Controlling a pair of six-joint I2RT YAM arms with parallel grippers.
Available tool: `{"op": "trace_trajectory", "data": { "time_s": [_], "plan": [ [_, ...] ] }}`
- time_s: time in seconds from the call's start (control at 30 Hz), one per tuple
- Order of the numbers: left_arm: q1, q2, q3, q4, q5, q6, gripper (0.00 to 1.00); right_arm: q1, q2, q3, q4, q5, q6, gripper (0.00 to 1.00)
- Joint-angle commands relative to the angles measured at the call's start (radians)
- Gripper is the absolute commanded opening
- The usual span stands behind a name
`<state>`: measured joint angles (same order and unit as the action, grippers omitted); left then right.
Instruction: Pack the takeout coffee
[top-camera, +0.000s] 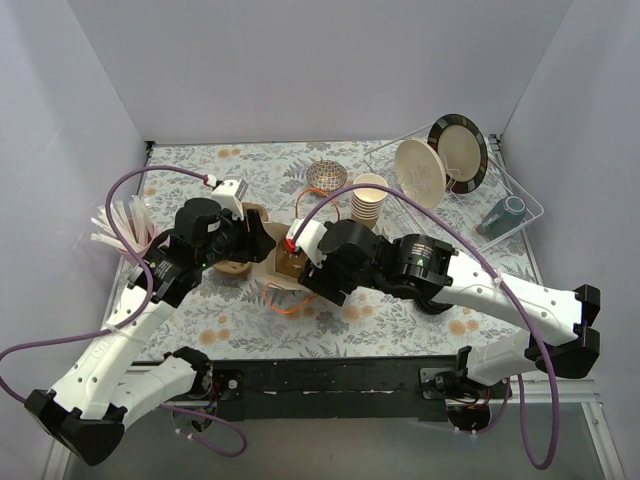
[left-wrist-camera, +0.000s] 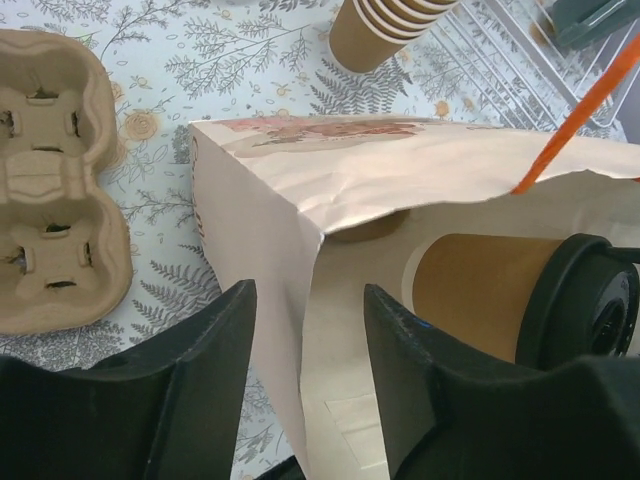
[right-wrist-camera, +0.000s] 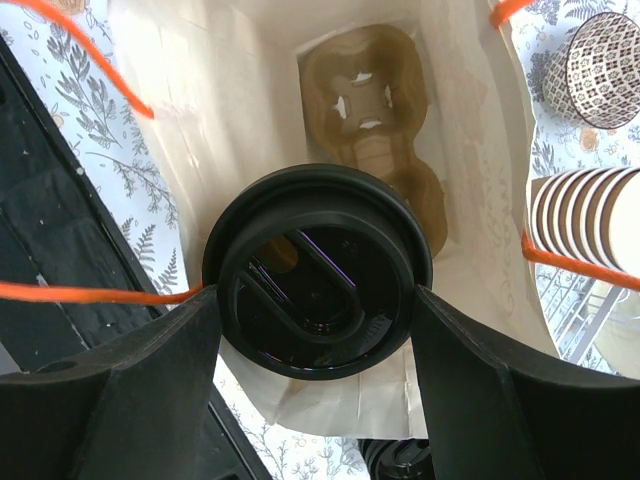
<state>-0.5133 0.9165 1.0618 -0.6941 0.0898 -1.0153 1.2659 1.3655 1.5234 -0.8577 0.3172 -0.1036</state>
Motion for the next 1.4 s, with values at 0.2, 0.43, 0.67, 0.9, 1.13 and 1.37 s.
{"op": "trace_trajectory", "data": {
  "time_s": [0.2,0.43,0.67,0.9,1.13,1.37],
  "plan": [
    [0.002,-0.036,0.007,-0.015,0.054,0.026,0.27,0.02,-0.068,-0.071,0.048,0.079,0.035,0.29],
    [0.002,-0.048,-0.011,0.019,0.126,-0.019,0.03,0.02,-0.036,-0.045,0.057,0.083,-0.042,0.29],
    [0.002,-0.033,0.004,0.021,0.129,-0.005,0.0,0.02,0.032,0.024,0.063,0.082,-0.168,0.29],
    [0.002,-0.057,-0.043,0.056,0.174,0.018,0.0,0.018,0.069,0.092,0.074,0.095,-0.211,0.28],
    [0.002,-0.097,-0.097,0.128,0.205,0.072,0.0,0.0,0.066,0.072,0.088,0.069,-0.277,0.28],
    [0.002,-0.117,-0.143,0.191,0.243,0.138,0.0,-0.025,0.029,-0.001,0.094,-0.006,-0.357,0.28]
  ]
}}
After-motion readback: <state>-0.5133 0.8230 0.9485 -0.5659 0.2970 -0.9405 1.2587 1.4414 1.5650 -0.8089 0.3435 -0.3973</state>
